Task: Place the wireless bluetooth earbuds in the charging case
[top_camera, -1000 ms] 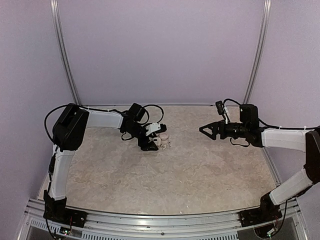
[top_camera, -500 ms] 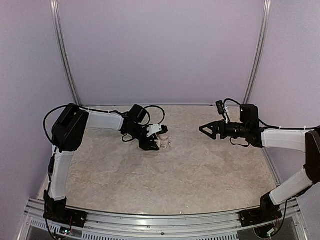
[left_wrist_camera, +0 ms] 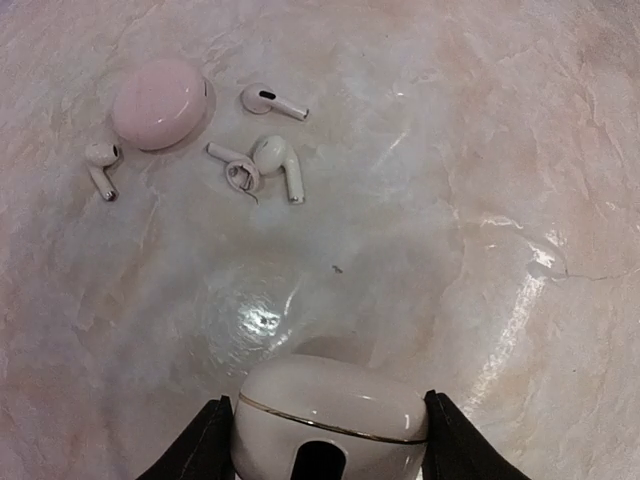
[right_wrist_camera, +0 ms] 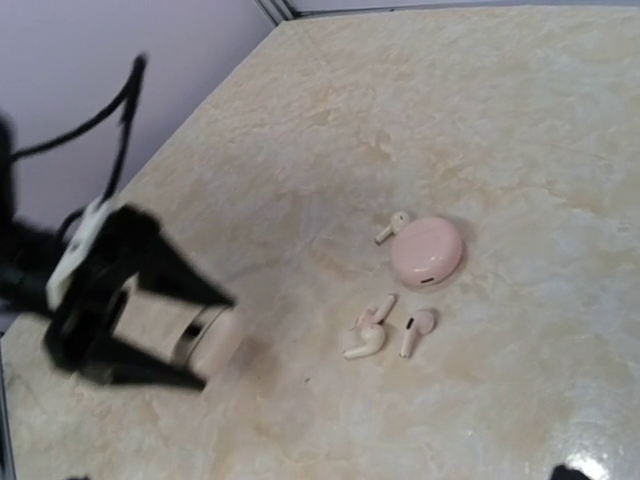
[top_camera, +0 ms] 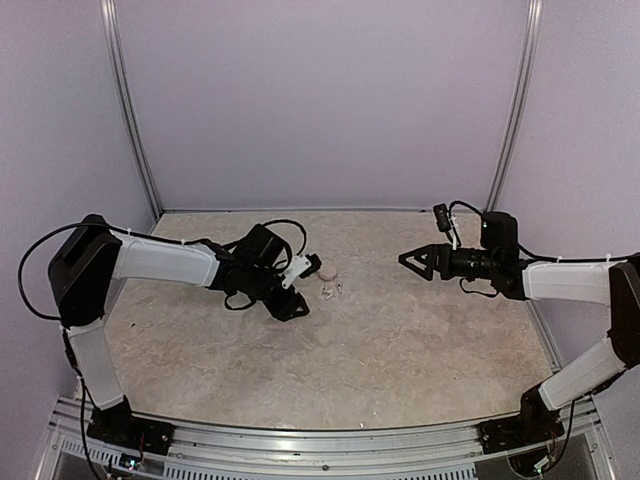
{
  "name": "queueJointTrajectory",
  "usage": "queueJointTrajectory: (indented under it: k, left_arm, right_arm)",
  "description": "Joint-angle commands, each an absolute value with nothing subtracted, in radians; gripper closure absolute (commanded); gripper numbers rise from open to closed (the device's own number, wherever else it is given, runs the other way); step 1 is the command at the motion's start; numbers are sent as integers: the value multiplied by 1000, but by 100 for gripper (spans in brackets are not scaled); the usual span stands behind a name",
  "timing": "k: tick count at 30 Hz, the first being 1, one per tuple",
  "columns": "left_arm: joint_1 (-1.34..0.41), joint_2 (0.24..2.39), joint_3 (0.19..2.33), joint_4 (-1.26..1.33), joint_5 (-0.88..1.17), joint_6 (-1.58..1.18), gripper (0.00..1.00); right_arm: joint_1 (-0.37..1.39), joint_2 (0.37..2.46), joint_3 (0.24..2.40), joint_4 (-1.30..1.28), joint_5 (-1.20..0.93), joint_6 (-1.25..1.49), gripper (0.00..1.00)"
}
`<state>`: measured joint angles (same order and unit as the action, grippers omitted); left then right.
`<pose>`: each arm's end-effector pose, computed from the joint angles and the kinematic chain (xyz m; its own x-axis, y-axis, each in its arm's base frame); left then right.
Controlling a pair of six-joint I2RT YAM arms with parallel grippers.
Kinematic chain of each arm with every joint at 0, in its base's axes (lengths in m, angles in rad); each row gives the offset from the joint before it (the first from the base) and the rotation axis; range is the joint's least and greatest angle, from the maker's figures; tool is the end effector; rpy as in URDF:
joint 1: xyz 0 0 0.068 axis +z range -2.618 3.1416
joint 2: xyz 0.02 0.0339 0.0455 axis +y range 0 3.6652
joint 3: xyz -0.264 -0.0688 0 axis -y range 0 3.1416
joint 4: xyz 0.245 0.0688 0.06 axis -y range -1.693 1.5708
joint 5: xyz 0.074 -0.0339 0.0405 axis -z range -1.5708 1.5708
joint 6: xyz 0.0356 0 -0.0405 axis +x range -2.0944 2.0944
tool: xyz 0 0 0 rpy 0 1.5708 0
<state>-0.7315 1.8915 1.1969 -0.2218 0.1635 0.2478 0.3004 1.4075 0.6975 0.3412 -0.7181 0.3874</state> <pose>0.2910 -0.2690 0.1667 -0.3927 0.6777 -0.6218 0.8552 0.5177 0.0241 0.2758 0.1100 0.2234 -0.6245 0.1044 -0.7740 -0.6190 0.5382 0.5720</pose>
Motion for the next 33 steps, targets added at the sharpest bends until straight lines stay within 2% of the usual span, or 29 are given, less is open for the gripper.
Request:
queueJointTrajectory:
  k: [1, 7, 19, 27, 33]
  left_arm:
    - [-810, 1802, 1058, -128, 20, -90, 51]
    - [-956, 1741, 979, -104, -178, -405, 48]
    - [-1146, 1856, 1077, -152, -383, -847, 43]
    - [-1166, 1931, 1152, -182, -390, -954, 39]
    - [-1170, 1938, 1178, -170, -383, -943, 27]
  right_arm:
    - [303, 1373, 690, 347, -707, 398, 1]
    - [308, 1369, 692, 336, -698, 396, 1]
    - [312, 1376, 698, 335, -698, 397, 0]
    - [313, 1381, 704, 331, -698, 396, 1]
    - [312, 1374, 712, 311, -697, 380, 0]
